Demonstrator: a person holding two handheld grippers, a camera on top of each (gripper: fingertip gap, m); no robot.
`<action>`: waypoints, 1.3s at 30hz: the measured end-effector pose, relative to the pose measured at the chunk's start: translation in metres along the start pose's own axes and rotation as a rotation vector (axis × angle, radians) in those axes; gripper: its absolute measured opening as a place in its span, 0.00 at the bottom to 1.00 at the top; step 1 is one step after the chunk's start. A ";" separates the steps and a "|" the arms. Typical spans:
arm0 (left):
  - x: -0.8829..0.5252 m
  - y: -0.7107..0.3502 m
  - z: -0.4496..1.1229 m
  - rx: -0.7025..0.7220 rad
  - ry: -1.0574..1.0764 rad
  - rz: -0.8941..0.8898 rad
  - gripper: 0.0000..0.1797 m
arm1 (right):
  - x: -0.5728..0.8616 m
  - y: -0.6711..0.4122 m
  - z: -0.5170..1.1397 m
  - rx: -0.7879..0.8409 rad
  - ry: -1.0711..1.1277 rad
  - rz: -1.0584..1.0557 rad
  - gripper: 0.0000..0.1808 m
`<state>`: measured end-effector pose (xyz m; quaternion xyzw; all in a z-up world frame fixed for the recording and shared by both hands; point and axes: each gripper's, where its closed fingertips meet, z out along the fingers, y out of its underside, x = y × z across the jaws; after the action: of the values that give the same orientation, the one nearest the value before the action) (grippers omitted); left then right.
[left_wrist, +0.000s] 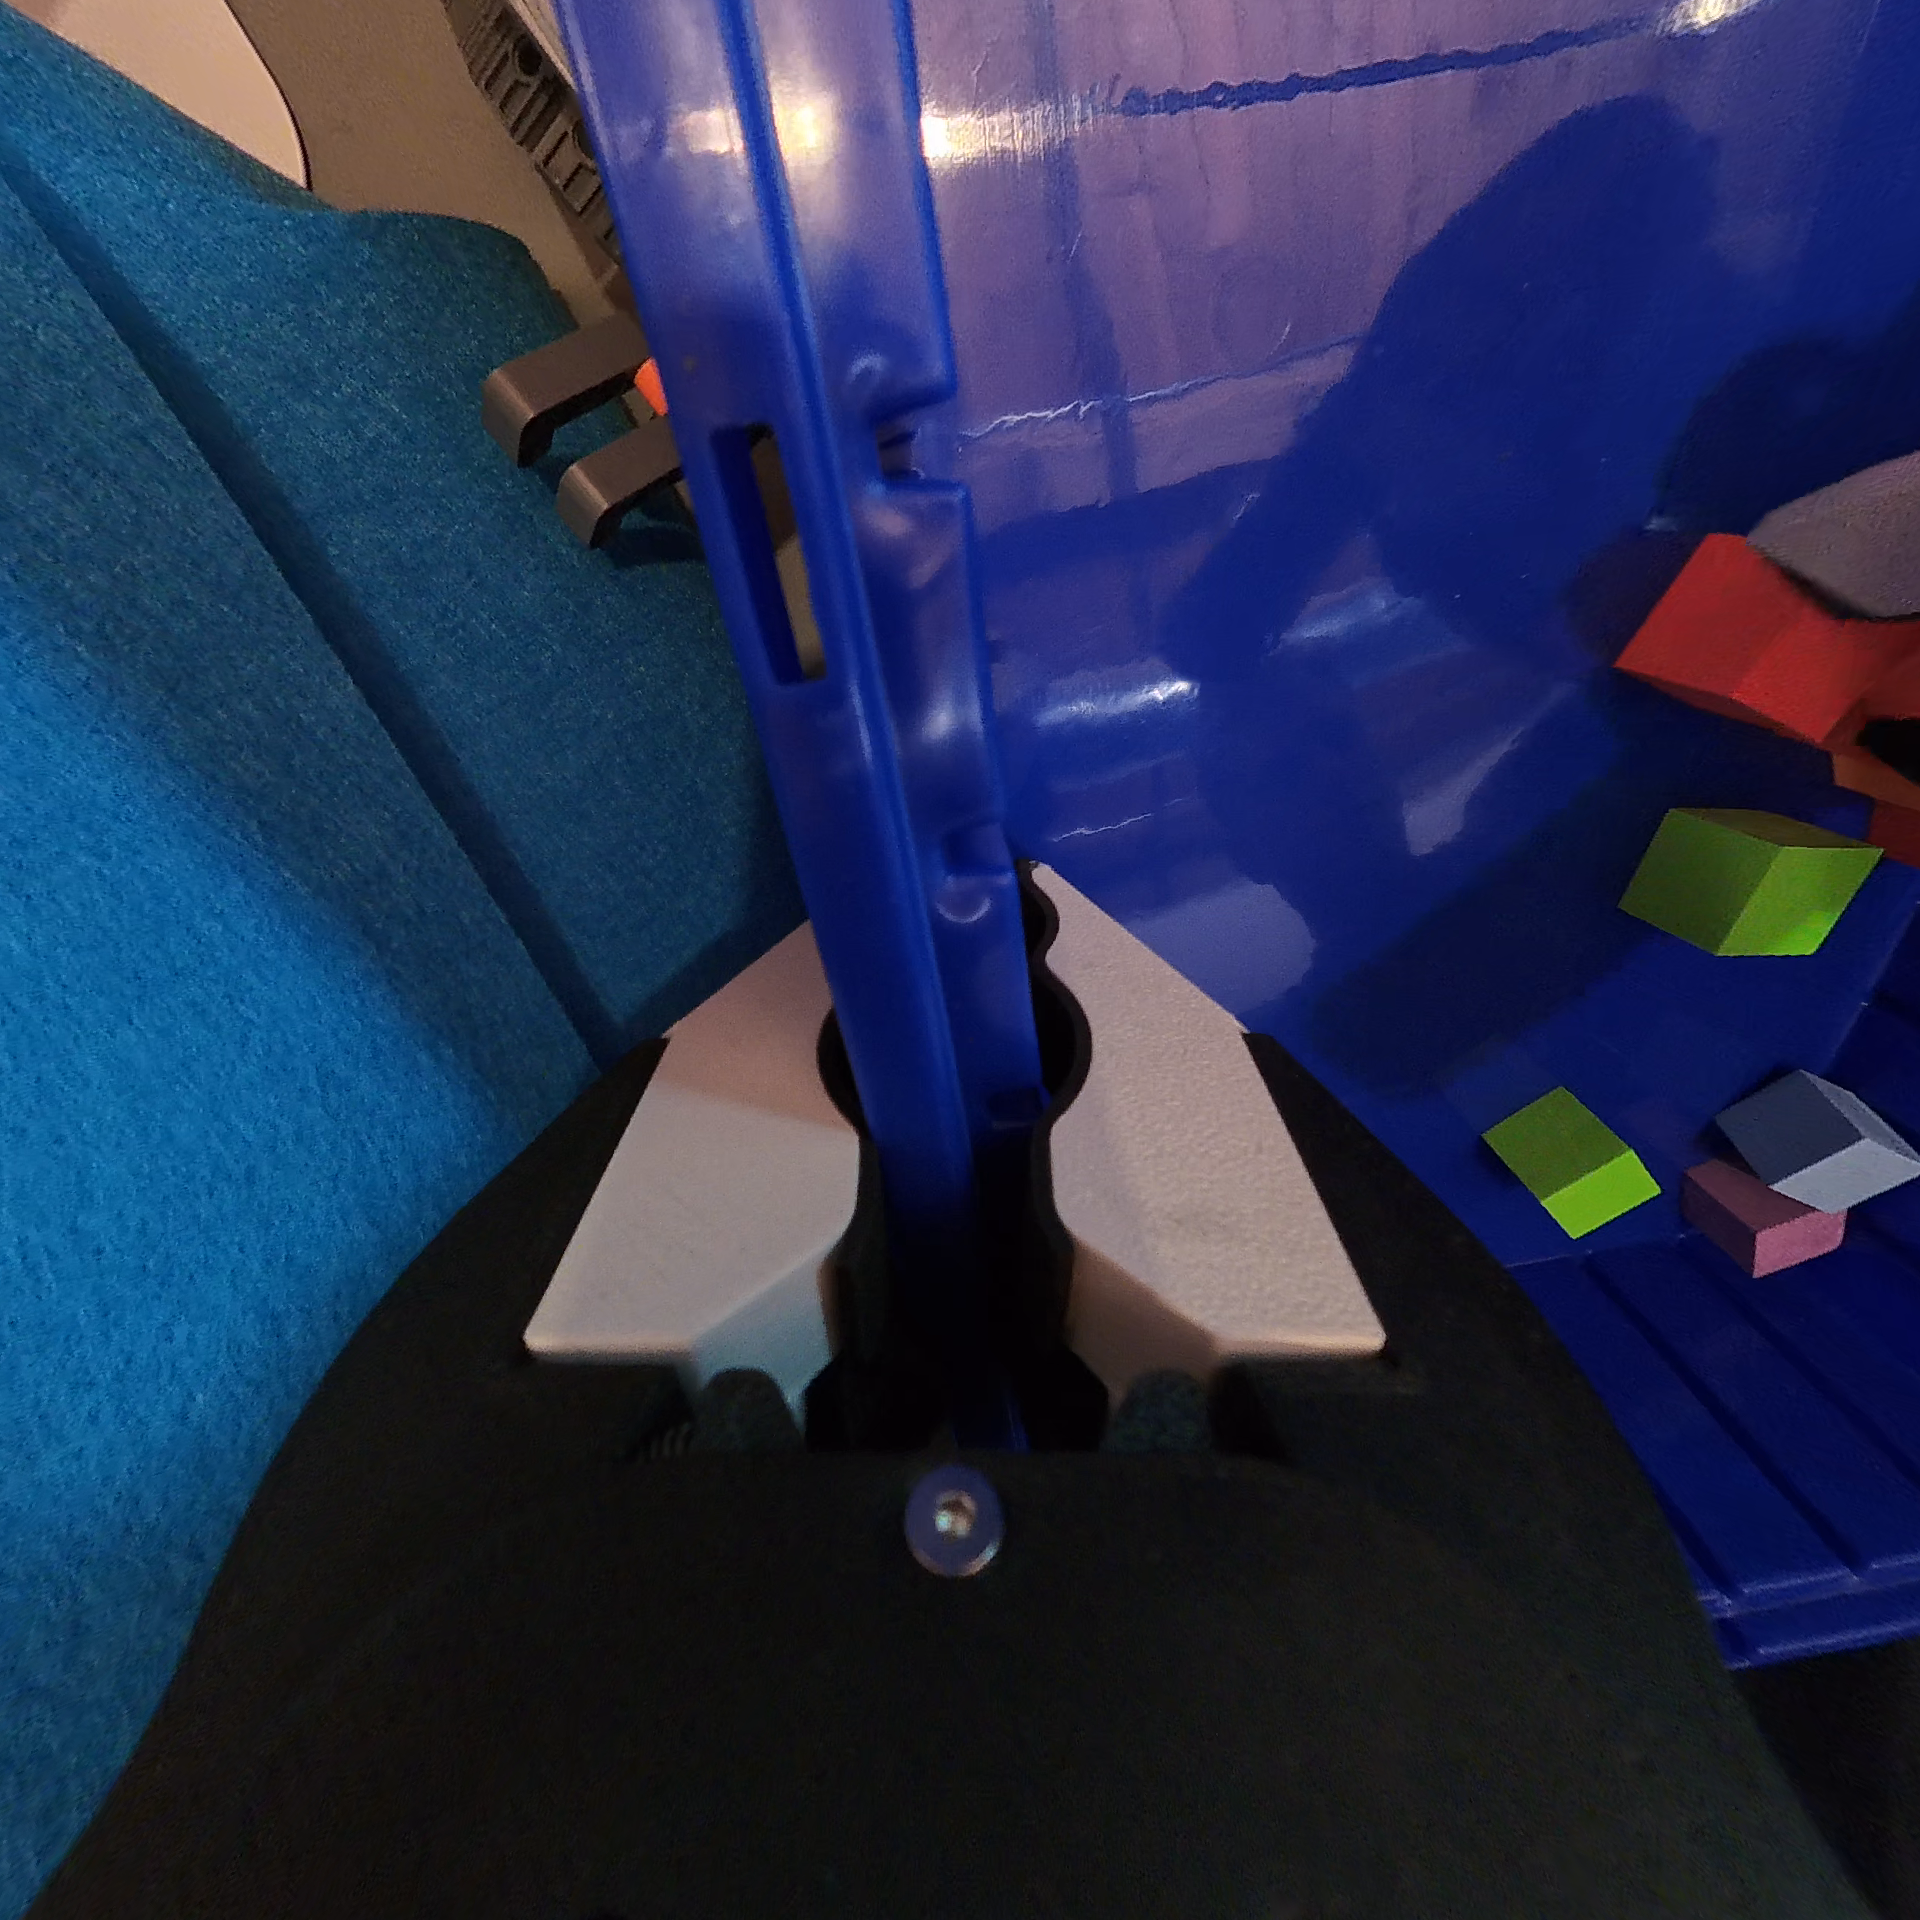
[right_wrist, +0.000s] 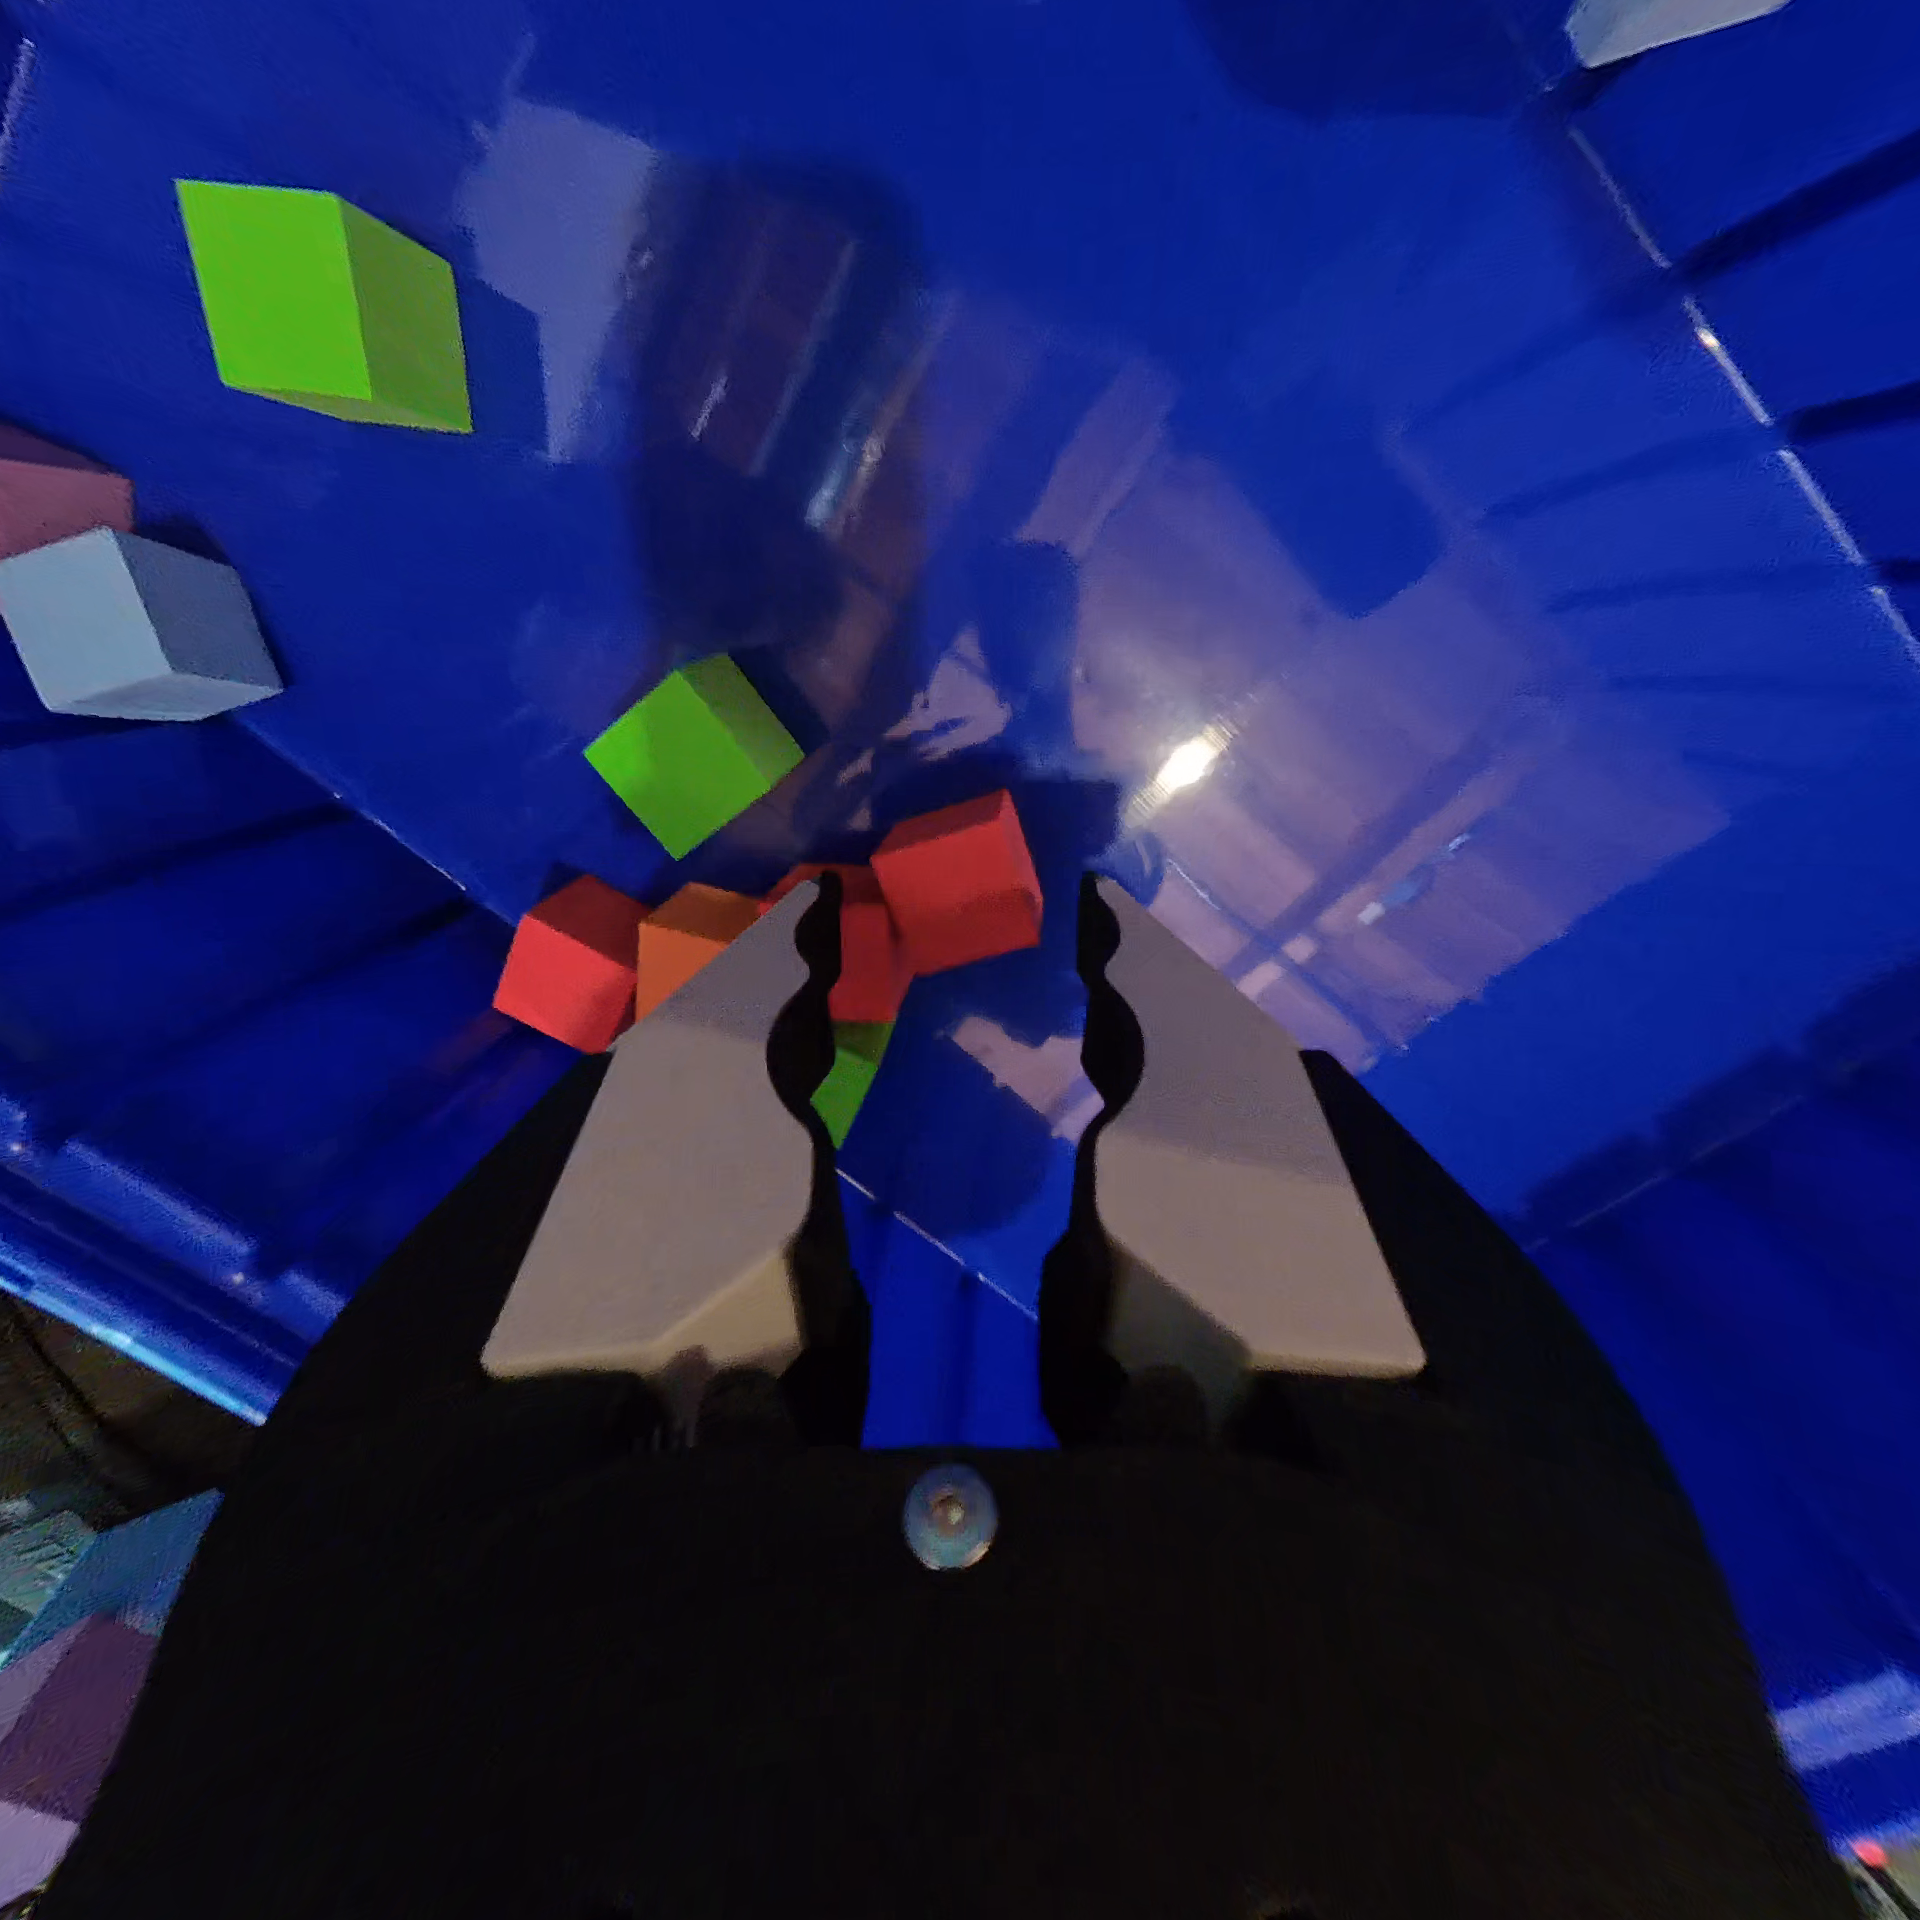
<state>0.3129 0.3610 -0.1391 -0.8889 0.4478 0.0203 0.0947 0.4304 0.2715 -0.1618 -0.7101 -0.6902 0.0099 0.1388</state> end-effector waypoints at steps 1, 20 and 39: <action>0.000 0.000 0.000 0.000 0.000 0.001 0.11 | -0.001 -0.001 0.004 0.002 -0.015 0.003 0.23; 0.000 -0.001 0.000 0.008 0.001 0.012 0.11 | -0.064 0.042 -0.138 0.115 -0.082 -0.019 0.15; 0.001 -0.002 0.000 0.014 0.010 0.015 0.11 | -0.160 0.117 -0.125 -0.178 -0.250 -0.006 0.15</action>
<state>0.3145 0.3615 -0.1392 -0.8849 0.4550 0.0135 0.0987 0.5633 0.0901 -0.0950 -0.7107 -0.7024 0.0367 -0.0117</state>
